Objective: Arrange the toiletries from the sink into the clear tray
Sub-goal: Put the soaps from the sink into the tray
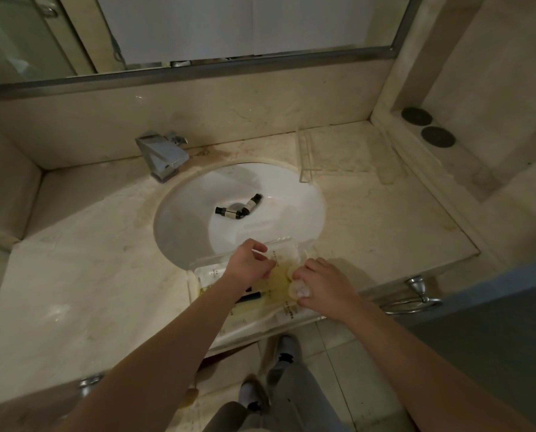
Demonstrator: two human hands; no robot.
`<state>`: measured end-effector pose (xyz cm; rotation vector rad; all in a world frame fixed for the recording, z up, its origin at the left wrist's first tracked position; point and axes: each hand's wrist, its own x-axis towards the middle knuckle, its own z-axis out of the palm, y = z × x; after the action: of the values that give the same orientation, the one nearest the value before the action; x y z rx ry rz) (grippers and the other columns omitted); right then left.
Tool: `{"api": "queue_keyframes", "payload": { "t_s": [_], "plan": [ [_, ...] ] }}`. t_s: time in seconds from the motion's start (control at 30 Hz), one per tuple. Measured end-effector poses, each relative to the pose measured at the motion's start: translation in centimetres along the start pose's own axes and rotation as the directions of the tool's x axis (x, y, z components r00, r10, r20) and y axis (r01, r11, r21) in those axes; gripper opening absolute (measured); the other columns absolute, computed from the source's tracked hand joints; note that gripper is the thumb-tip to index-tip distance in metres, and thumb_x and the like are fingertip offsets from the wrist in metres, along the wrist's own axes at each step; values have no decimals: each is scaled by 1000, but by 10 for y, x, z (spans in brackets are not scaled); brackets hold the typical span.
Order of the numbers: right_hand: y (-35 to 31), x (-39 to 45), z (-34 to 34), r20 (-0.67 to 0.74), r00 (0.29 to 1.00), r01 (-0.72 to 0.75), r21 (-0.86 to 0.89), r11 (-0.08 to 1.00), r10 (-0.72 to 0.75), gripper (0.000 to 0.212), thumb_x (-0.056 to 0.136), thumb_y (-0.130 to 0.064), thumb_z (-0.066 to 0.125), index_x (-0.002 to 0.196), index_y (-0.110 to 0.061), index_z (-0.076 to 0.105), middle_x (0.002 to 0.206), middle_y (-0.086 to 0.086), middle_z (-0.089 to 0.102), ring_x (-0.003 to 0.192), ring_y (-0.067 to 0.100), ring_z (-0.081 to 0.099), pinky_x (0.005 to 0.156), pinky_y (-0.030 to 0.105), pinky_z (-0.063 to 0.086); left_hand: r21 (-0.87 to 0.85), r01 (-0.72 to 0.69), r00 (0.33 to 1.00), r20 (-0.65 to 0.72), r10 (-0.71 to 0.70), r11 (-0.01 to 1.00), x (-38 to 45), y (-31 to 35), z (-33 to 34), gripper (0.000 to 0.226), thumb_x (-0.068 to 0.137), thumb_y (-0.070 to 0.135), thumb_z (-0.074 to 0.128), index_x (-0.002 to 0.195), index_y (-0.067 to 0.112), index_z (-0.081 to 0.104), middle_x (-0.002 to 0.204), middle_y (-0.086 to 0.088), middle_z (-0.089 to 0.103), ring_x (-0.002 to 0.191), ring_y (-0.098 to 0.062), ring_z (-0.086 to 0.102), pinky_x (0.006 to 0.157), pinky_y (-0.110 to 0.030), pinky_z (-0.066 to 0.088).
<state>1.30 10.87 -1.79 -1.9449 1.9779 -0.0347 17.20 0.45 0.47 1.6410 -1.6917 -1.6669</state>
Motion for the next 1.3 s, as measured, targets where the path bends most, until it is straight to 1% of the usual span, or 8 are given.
{"api": "queue_keyframes", "payload": {
  "t_s": [0.2,0.37,0.57,0.7,0.83,0.93,1.13,1.3],
  "plan": [
    [-1,4,0,-18,1000,3,-7,1000,-4,48,77,-49,65,118,-25,59,111,-2,56,107,19,46,87,34,38,-62,5,997,-81,-10,998,3,-5,-18,24,84,7,67,105,9,55,78,-5,62,68,-23,62,83,-43,56],
    [-4,4,1,-38,999,5,-59,998,-8,35,80,-44,64,107,-21,59,108,-2,56,107,20,46,87,33,36,-84,-10,992,-130,-1,996,6,-10,-29,21,85,7,63,104,11,56,78,-8,63,70,-26,62,84,-47,55],
    [3,0,4,-80,997,-11,6,1000,11,33,80,-50,61,97,-21,59,100,-4,56,100,17,46,88,34,37,-104,-13,982,-190,-7,994,9,-11,-34,20,87,6,62,105,10,56,86,-10,63,63,-18,60,59,-24,48],
    [-5,4,7,-122,992,43,-25,999,-46,24,85,-39,56,100,-21,57,98,-4,63,98,20,51,85,34,33,-99,-28,980,-199,8,995,10,-12,-34,19,88,5,60,106,8,55,86,-11,60,67,-18,59,59,-24,49],
    [-13,9,7,-72,996,54,-28,998,-56,27,86,-33,56,111,-23,59,105,-3,68,101,21,56,88,35,31,-92,-33,978,-208,13,995,11,-13,-34,20,88,5,60,107,7,56,84,-10,60,69,-20,60,64,-30,54],
    [-14,10,6,-31,999,41,-60,997,-43,23,87,-33,55,109,-25,57,106,-3,68,99,21,57,89,36,32,-81,-37,975,-222,19,996,13,-13,-37,19,88,5,59,106,7,57,82,-9,60,68,-20,60,64,-31,54],
    [-10,13,5,-60,997,41,-97,994,-47,21,90,-41,51,97,-22,56,88,-1,70,80,22,61,87,34,34,-35,-49,965,-260,38,998,15,-16,-42,18,88,5,58,105,8,57,80,-5,60,63,-14,59,55,-23,47],
    [-11,20,4,-135,991,21,2,1000,-21,21,92,-39,49,95,-21,57,73,-1,71,68,21,62,90,35,39,-30,-48,951,-307,37,998,20,-17,-47,17,88,6,56,105,9,57,82,-6,62,64,-15,60,54,-22,45]
  ]
}}
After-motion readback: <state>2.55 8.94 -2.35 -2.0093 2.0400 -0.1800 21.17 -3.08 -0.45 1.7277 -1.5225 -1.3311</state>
